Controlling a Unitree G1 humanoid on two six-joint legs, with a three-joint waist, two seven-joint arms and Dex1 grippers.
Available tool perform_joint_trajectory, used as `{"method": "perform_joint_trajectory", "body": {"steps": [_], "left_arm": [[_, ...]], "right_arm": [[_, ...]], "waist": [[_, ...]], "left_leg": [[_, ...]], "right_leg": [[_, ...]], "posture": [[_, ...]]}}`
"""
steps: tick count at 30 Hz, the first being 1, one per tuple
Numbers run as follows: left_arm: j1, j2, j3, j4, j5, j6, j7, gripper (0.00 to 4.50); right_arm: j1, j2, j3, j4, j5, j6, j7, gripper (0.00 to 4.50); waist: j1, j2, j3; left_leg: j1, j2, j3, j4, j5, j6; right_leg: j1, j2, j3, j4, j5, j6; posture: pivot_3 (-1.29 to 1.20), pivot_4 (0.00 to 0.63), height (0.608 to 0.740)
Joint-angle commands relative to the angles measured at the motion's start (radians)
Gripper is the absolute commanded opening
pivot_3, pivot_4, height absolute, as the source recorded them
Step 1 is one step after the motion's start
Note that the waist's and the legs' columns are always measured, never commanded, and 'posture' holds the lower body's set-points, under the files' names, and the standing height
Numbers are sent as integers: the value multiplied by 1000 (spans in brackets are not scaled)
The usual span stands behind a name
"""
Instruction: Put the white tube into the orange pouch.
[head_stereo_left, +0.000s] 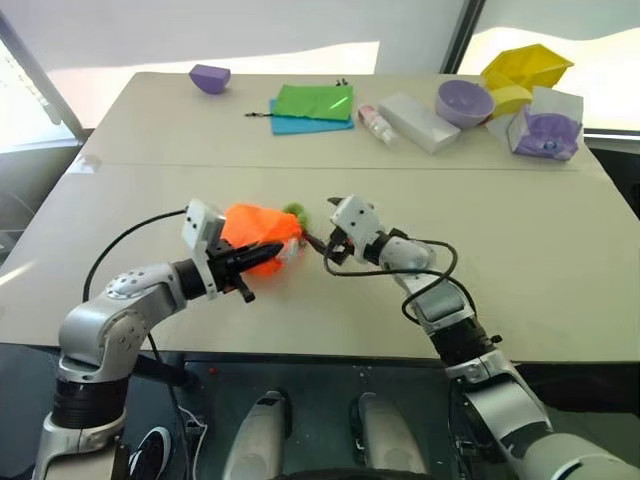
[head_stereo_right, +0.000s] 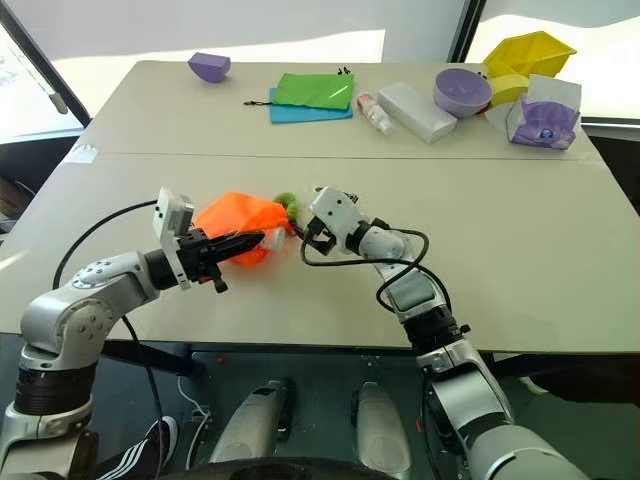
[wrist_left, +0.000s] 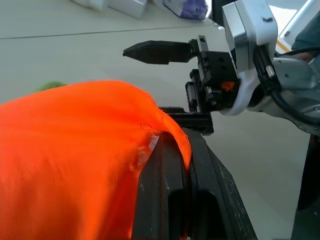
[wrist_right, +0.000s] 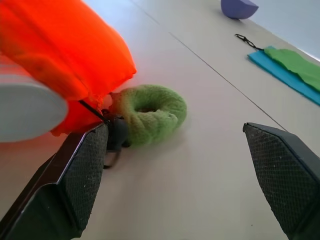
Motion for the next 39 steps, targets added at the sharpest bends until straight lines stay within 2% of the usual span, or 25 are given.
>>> {"method": "perform_joint_trajectory", "body": {"steps": [1, 5, 8, 14, 20, 24, 27, 31, 35, 39], "left_arm": [[32, 25, 46, -40, -9, -27, -6, 0], [56, 23, 56, -54, -23, -33, 2, 0], [76, 23, 55, -66, -18, -42, 3, 0], [100, 26, 61, -80, -25, -46, 7, 0], [107, 26, 66, -88, -32, -44, 15, 0], [110, 36, 66, -97, -65, -21, -3, 0], [108, 55, 70, -94, -77, -15, -14, 0], [111, 77, 77, -97, -91, -15, -22, 0], [126, 78, 74, -102, -89, -23, -13, 0], [131, 73, 63, -100, -83, -31, -11, 0]], "right_arm": [[-32, 15, -102, -19, 144, 25, 69, 4430], [-45, 35, -114, 6, 176, 23, 96, 4430], [-48, 22, -63, 28, 136, 3, 134, 4430], [-119, -15, -90, 158, 67, -65, 63, 4430], [-82, -101, -71, 66, 108, -21, 219, 4430], [-113, -62, -122, 86, 124, 6, 131, 4430], [-100, -93, -72, 70, 112, 31, 213, 4430], [-91, -175, -48, 64, 66, 29, 252, 4430], [-10, -301, -8, -123, 135, 147, 445, 4430], [16, -349, -5, -232, 193, 245, 523, 4430]], "waist": [[0, 0, 0], [1, 0, 0], [1, 0, 0], [1, 0, 0], [5, 0, 0], [-3, 0, 0], [-4, 0, 0], [5, 0, 0], [11, 0, 0], [-2, 0, 0]], "left_leg": [[0, 0, 0, 0, 0, 0], [0, 0, 0, 1, 0, 0], [0, 0, 0, 1, 0, 0], [0, -1, 0, 1, 0, 0], [0, -1, 0, 1, 0, 0], [0, -1, 0, 1, 0, 0], [1, 0, 0, 1, 0, 0], [0, 0, 0, 1, 0, 0], [-1, -1, 0, 1, 0, 0], [-1, 0, 0, 1, -1, 2]], "right_leg": [[0, 0, 0, 0, 0, 0], [1, -2, 0, -1, 0, 0], [1, -1, 0, -1, 0, 0], [1, -2, 0, -1, 0, -1], [1, -2, 0, -1, 0, 0], [1, -2, 0, -1, 0, 0], [1, -1, 0, -1, 0, -2], [1, -2, 0, -1, -1, -2], [2, -4, 0, -3, -1, -2], [1, -4, 1, -6, 0, -2]], "posture": [[0, 150, 740], [0, 150, 740], [0, 150, 740], [0, 150, 740], [0, 150, 740], [0, 150, 740], [0, 150, 740], [0, 150, 740], [0, 150, 740], [0, 150, 740]]}}
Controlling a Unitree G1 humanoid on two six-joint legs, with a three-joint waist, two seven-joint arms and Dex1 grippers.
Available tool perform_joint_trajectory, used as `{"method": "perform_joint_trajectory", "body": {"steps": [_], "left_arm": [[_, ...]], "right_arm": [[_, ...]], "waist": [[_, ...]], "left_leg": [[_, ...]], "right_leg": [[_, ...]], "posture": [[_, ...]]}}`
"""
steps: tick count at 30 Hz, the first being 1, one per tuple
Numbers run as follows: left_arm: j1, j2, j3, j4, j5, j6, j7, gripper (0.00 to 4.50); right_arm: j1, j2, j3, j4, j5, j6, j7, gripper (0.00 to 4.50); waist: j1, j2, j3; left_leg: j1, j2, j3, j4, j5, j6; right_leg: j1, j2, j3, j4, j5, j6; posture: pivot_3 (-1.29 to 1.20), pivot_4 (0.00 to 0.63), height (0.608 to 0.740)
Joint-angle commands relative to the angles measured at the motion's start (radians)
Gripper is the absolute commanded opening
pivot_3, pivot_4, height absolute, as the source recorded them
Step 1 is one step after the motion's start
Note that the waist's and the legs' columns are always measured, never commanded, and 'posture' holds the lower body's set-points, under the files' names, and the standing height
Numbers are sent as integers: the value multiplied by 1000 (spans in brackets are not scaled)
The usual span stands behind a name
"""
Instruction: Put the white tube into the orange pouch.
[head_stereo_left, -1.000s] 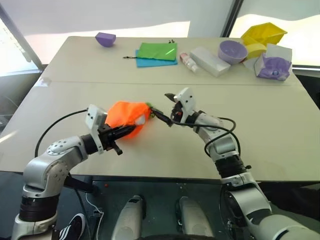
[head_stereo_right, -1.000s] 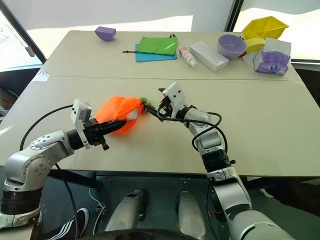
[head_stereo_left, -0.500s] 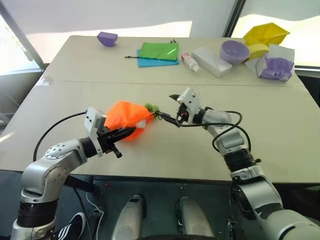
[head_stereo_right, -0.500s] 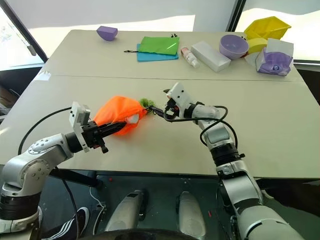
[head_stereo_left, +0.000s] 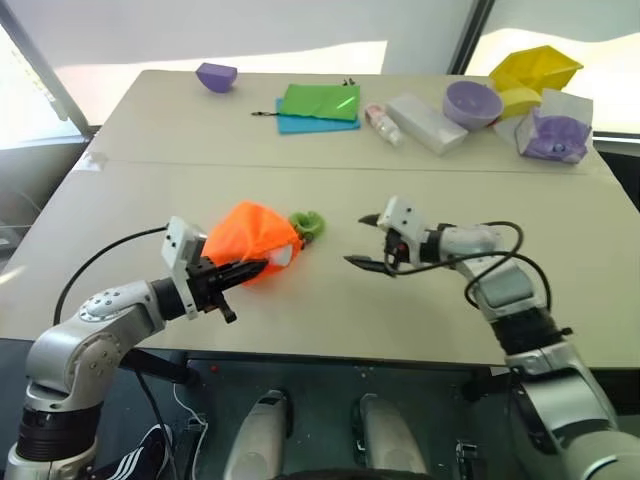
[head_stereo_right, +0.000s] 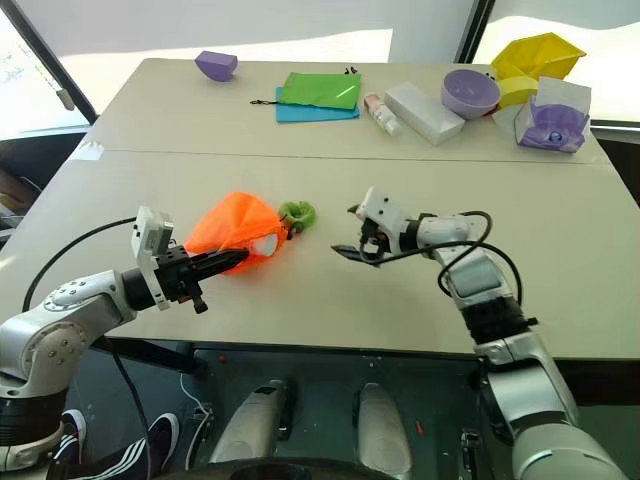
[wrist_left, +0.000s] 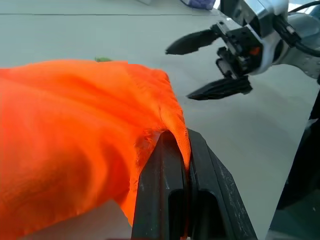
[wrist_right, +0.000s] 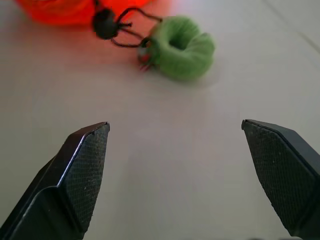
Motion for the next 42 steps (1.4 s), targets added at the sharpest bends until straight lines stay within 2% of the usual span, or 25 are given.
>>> {"method": "perform_joint_trajectory", "body": {"steps": [1, 5, 10, 14, 16, 24, 31, 33, 35, 41, 42], "left_arm": [[-8, 1, 6, -30, -5, -23, -2, 0], [-21, 4, 5, -22, -6, -21, -6, 0], [-20, 4, 4, -27, -15, -14, -4, 0], [-21, 1, 3, -27, -13, -17, 2, 0], [-19, 1, 3, -31, -17, -14, 5, 0], [-12, -10, -2, -42, -18, -19, 21, 0], [-13, -18, -7, -43, -13, -21, 25, 0], [-17, -19, -9, -42, -11, -22, 25, 0], [-18, -20, -10, -43, -11, -23, 26, 0], [-26, -16, -15, -30, 0, -34, 21, 0], [-27, -15, -16, -28, 2, -37, 19, 0]], "right_arm": [[-19, 10, -12, -96, 51, 31, 31, 4430], [-149, 227, -102, 126, -16, -79, -325, 4430], [-193, 411, -98, 247, -56, -129, -505, 4430], [-210, 522, -75, 331, -64, -102, -559, 4430], [-226, 538, -36, 380, -126, -115, -606, 4430], [-265, 534, -55, 491, -139, -36, -640, 4430], [-220, 501, 12, 427, -134, 59, -482, 4430], [-220, 498, 6, 422, -132, 69, -474, 3911], [-221, 494, 6, 420, -138, 67, -472, 3154], [-219, 485, -60, 375, -102, 34, -495, 24], [-213, 484, -86, 348, -77, 35, -493, 24]], "waist": [[-7, 0, 0], [-24, 0, 0], [-19, 0, 0], [-19, 0, 0], [-20, 0, 0], [-24, 0, 0], [-24, 0, 0], [-25, 0, 0], [-25, 0, 0], [-21, 0, 0], [-19, 0, 0]], "left_leg": [[0, 0, 0, 0, 0, 0], [2, 2, 0, 0, 1, -1], [1, 1, -1, 0, 3, -2], [1, 0, -1, -3, 3, -2], [1, 0, -1, -5, 3, -3], [2, 0, 0, -7, 5, -5], [4, 0, 0, -7, 5, -4], [5, 0, 0, -7, 5, -4], [5, 0, 0, -7, 5, -4], [6, 0, 0, -7, 5, -4], [6, 0, 0, -7, 5, -4]], "right_leg": [[0, 0, 0, 0, 0, 0], [0, 3, 0, 0, 1, -6], [0, 4, 0, 1, 3, -5], [-1, 2, 0, 0, 4, -3], [-2, 3, 0, 0, 4, -3], [-3, 4, 0, 2, 4, -3], [-2, 4, 0, 2, 4, -3], [-1, 4, 0, 2, 4, -3], [0, 4, 0, 2, 4, -3], [1, 4, 0, 2, 4, -3], [1, 4, 0, 2, 3, -4]], "posture": [[0, 150, 740], [0, 150, 740], [0, 150, 740], [0, 150, 740], [0, 150, 740], [0, 150, 740], [0, 150, 740], [0, 150, 740], [0, 150, 740], [0, 150, 740], [0, 150, 740]]}}
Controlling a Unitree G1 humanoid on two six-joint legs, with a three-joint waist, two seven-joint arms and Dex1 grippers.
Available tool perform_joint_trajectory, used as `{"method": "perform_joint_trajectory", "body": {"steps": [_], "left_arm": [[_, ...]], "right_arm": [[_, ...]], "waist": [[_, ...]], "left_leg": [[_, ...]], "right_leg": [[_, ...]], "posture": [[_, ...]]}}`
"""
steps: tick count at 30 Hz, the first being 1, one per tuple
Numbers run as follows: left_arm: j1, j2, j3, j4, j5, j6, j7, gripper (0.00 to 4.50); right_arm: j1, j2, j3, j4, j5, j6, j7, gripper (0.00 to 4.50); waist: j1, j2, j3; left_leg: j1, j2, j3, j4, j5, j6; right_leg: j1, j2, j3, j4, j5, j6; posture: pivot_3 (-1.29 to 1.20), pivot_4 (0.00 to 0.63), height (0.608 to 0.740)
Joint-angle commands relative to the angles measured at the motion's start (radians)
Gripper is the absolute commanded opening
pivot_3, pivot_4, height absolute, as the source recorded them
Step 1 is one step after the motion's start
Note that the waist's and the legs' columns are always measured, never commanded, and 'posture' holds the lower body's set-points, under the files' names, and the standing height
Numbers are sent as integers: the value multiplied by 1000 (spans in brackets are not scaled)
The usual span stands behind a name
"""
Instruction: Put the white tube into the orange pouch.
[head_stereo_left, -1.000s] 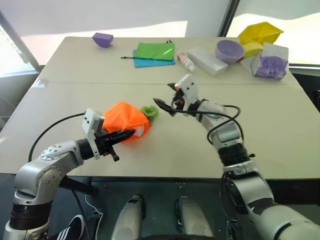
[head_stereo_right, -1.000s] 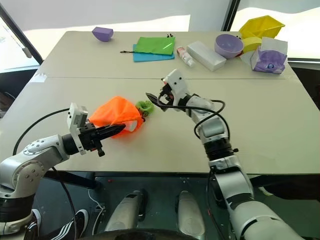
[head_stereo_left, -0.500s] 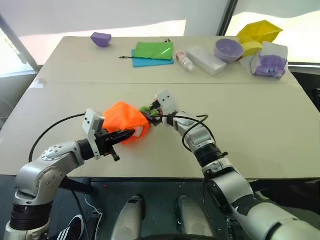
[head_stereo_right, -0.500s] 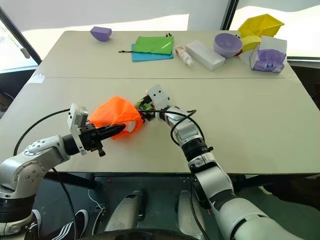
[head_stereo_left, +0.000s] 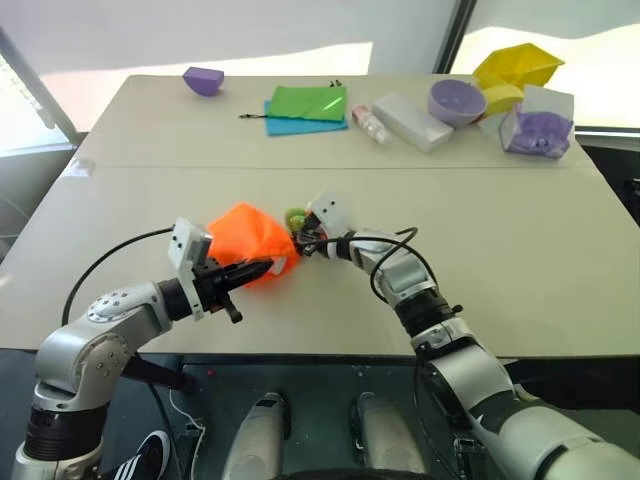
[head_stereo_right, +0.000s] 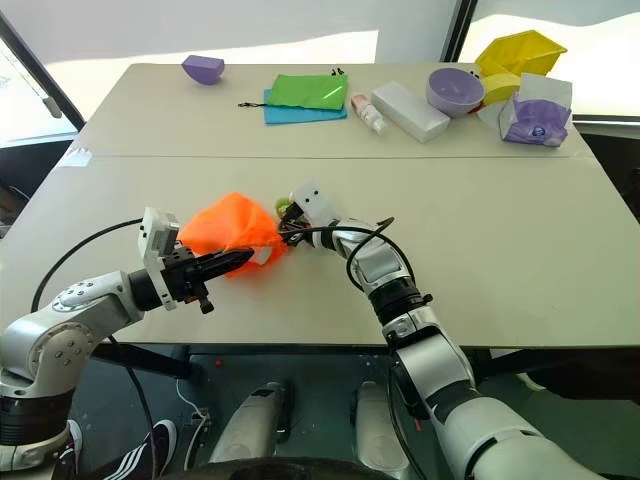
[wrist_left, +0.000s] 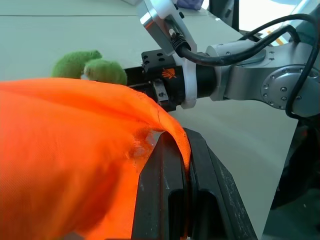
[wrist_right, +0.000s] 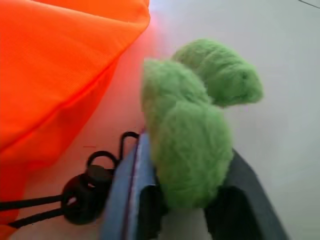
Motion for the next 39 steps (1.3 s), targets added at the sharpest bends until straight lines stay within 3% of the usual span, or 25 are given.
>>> {"method": "perform_joint_trajectory", "body": {"steps": [1, 9, 16, 25, 32, 39], "left_arm": [[-16, 4, 1, -24, 9, -26, -3, 0], [-55, 13, -29, 30, 101, -113, -38, 0], [-73, 21, -70, 76, 150, -154, -94, 0], [-67, 45, -85, 80, 137, -120, -151, 0], [-33, 40, -89, 54, 165, -146, -145, 0], [-10, 30, -93, 37, 172, -159, -145, 0]], "right_arm": [[13, -12, -90, -94, 67, -15, -9, 24], [188, -161, -157, -441, 178, 134, 79, 24], [265, -302, -316, -827, 520, 469, 192, 24], [141, -254, -489, -808, 801, 604, 79, 24], [302, -356, -400, -906, 866, 653, 176, 24], [350, -443, -505, -915, 1079, 726, 215, 24]], "waist": [[2, 0, 0], [6, 0, 0], [-3, 1, 0], [0, 1, 0], [21, 1, 0], [27, 1, 0]], "left_leg": [[0, 0, 0, 0, 0, 0], [-1, 0, 0, -1, 0, 0], [-2, 1, 0, -2, 0, 0], [-3, 1, 0, -1, 1, 1], [-6, 1, 0, -2, -1, 4], [-6, 1, 1, -1, -1, 5]], "right_leg": [[0, 0, 0, 0, 0, 0], [-1, -1, 0, -1, 0, 1], [-2, -1, 0, -1, 0, 0], [-2, -2, 0, -2, -2, -3], [-3, -3, -1, -5, -1, 1], [-1, -4, 0, -9, -2, -2]], "posture": [[0, 150, 740], [0, 150, 740], [0, 150, 740], [0, 150, 740], [0, 150, 740], [0, 150, 740]]}}
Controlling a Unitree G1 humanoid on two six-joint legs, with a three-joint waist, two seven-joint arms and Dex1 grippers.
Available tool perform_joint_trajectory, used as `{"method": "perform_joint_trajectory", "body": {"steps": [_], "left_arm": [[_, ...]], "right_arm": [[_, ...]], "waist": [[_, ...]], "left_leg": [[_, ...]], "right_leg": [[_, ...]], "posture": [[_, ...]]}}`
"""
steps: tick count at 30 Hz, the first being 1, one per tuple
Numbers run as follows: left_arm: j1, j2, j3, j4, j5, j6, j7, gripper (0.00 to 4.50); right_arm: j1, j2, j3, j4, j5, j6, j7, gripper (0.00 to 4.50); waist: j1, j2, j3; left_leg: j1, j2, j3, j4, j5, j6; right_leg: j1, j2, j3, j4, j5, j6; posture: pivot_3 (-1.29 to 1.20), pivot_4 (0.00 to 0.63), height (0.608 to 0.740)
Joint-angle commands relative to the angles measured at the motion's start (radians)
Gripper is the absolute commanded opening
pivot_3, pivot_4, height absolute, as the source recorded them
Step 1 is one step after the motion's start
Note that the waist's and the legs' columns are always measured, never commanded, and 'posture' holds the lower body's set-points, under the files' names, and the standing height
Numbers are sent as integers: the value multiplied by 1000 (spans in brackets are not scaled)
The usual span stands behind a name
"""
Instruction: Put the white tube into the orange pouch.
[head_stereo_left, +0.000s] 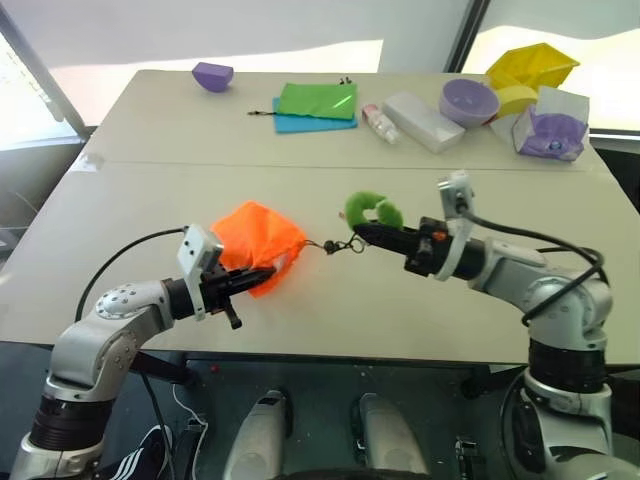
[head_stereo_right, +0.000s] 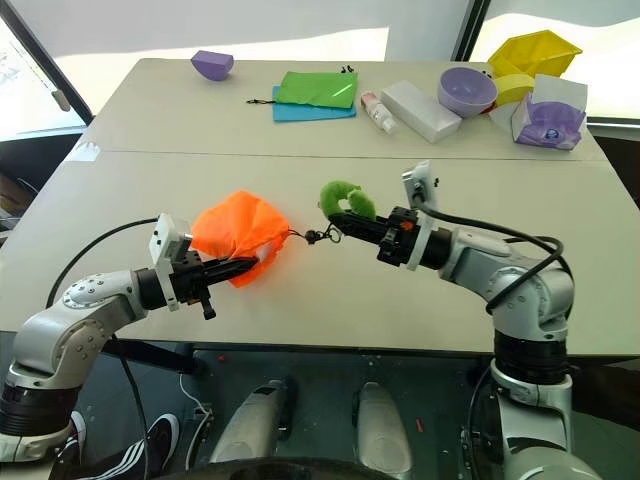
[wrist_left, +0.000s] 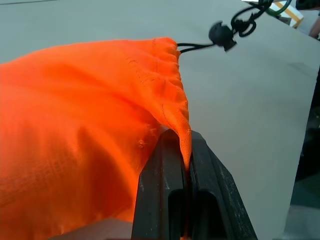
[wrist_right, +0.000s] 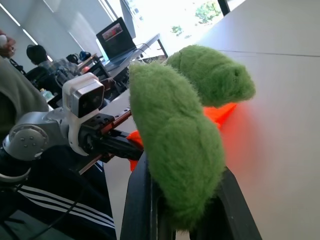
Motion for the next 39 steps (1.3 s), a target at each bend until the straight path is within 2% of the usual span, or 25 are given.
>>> {"method": "perform_joint_trajectory", "body": {"steps": [1, 3, 6, 12, 16, 19, 22, 24, 26, 29, 33, 36, 39], "left_arm": [[5, 3, 10, -35, -4, -20, -10, 0], [8, 10, 16, -36, -21, -8, -23, 0], [22, 43, 36, -40, -49, 12, -62, 0], [22, 125, 62, -6, -41, -13, -145, 0], [6, 104, 46, 19, -29, -22, -132, 0], [18, 78, 47, -4, -54, -4, -123, 826], [34, 96, 92, -24, -179, 119, -141, 2349], [23, 99, 121, -21, -195, 113, -138, 3297], [-4, 118, 146, -7, -217, 136, -135, 3297], [-50, 176, 174, 0, -335, 253, -169, 3297], [-91, 242, 139, -25, -360, 302, -208, 3297], [-134, 243, 133, -36, -368, 303, -207, 3297], [-211, 175, 120, -29, -333, 255, -135, 3297]], "right_arm": [[26, -48, -56, -52, 156, 44, 54, 24], [53, -83, -65, -76, 241, 74, 86, 24], [109, -122, -35, -127, 257, 63, 117, 24], [233, -175, 83, -190, 147, -3, 153, 24], [208, -138, 141, -136, 38, -91, 102, 24], [191, -127, 155, -120, 8, -122, 94, 0], [186, -127, 156, -116, 11, -129, 95, 0], [183, -130, 159, -116, 2, -138, 94, 0], [174, -128, 159, -111, -4, -144, 90, 0], [162, -132, 157, -92, -17, -156, 93, 0], [142, -111, 162, -53, -66, -192, 59, 0], [140, -107, 164, -54, -65, -197, 64, 0], [126, -86, 140, -40, -59, -210, 36, 0]], "waist": [[1, 0, 0], [1, 0, 0], [1, 0, 0], [0, 0, 0], [1, 0, 0], [2, 0, 0], [2, 0, 0], [2, 0, 0], [2, 0, 0], [1, 0, 0], [0, 0, 0], [0, 0, 0], [3, 0, 0]], "left_leg": [[0, 0, 0, 0, 0, 0], [0, 0, 0, 0, 0, 0], [-1, 0, 0, 0, 0, 1], [-1, 0, 2, 0, -1, 1], [-1, 1, 2, 0, -1, 1], [-1, 1, 1, 0, -1, 1], [-2, 1, 0, -1, -1, 2], [-2, 1, 0, -1, -1, 2], [-2, 1, 0, -1, -1, 2], [-1, 1, 0, 0, -1, 2], [-1, 1, 1, 0, -1, 2], [-1, 1, 0, 0, -1, 2], [-1, 0, 1, 0, -1, 2]], "right_leg": [[0, 0, 0, 0, 0, 0], [0, 0, 0, -1, 0, 0], [0, 0, 0, -1, 0, 0], [0, 0, -1, -2, 0, 0], [0, -1, 0, -3, 0, -1], [0, -1, 0, -3, 0, -1], [0, -1, 0, -4, 0, 0], [-1, -1, 0, -4, -1, 1], [-1, -1, -1, -3, -1, 1], [0, 0, -1, -3, 0, 0], [1, -1, 0, -3, 0, 0], [0, -1, 0, -4, 0, 0], [0, 0, -1, -3, 0, 1]], "posture": [[0, 150, 740], [0, 150, 740], [0, 150, 740], [0, 150, 740], [0, 150, 740], [0, 150, 740], [0, 150, 740], [0, 150, 740], [0, 150, 740], [0, 150, 740], [0, 150, 740], [0, 150, 740], [0, 150, 740]]}}
